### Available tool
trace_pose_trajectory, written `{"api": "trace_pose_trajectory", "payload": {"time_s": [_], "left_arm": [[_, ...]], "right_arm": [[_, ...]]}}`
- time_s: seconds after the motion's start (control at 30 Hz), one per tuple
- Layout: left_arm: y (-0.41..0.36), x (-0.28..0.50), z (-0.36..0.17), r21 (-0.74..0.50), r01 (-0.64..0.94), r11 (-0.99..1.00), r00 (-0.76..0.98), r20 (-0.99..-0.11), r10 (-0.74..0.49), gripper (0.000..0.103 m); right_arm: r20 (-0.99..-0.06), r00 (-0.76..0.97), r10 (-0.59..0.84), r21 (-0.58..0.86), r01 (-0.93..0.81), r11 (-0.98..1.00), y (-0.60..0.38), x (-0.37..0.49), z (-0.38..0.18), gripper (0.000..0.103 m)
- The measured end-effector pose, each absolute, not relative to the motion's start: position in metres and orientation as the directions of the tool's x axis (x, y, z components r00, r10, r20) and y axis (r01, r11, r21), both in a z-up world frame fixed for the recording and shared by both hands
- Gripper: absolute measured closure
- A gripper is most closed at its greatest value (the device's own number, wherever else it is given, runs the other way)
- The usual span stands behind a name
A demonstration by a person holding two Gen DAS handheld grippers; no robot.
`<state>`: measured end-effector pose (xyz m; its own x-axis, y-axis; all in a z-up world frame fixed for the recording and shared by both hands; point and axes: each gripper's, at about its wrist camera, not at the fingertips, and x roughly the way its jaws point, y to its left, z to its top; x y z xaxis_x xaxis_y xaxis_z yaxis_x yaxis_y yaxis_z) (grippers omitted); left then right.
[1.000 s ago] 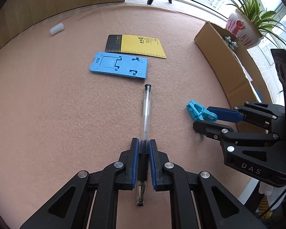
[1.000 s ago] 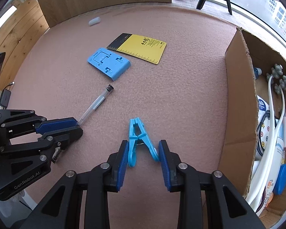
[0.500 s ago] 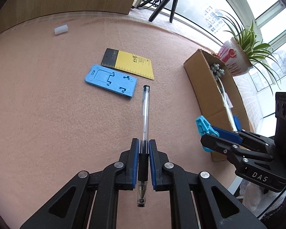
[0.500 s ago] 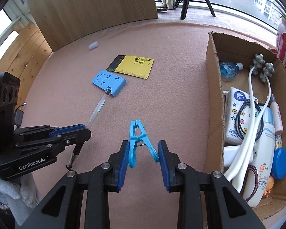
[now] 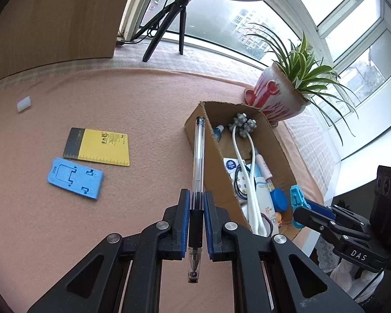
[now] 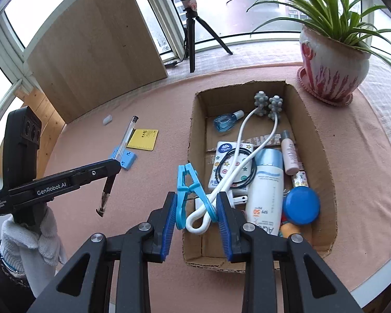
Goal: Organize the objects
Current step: 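Carry the pen and clip over the cardboard box with both grippers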
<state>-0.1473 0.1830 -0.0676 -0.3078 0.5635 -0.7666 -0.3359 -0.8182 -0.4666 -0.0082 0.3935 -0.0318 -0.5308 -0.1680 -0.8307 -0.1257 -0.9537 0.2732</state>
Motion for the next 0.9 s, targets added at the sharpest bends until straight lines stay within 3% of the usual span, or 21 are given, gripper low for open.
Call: {"api": "trace_pose_trajectory", "payload": {"time_s": [0.47, 0.9], "left_arm": [[0.279, -0.176, -0.074, -0.466, -0.388, -0.795, -0.280, -0.762, 0.584, 0.092], [0.292, -0.180, -0.082, -0.429, -0.389, -0.815, -0.292, -0.781, 0.551, 0.092]], "right_arm": [[-0.832, -0.544, -0.110, 0.260, -0.207, -0.943, 0.442, 0.005, -0.038, 0.075], [-0.840, -0.527, -0.126, 0.273, -0.209, -0.939, 0.450, -0.004, -0.051, 0.075]]}}
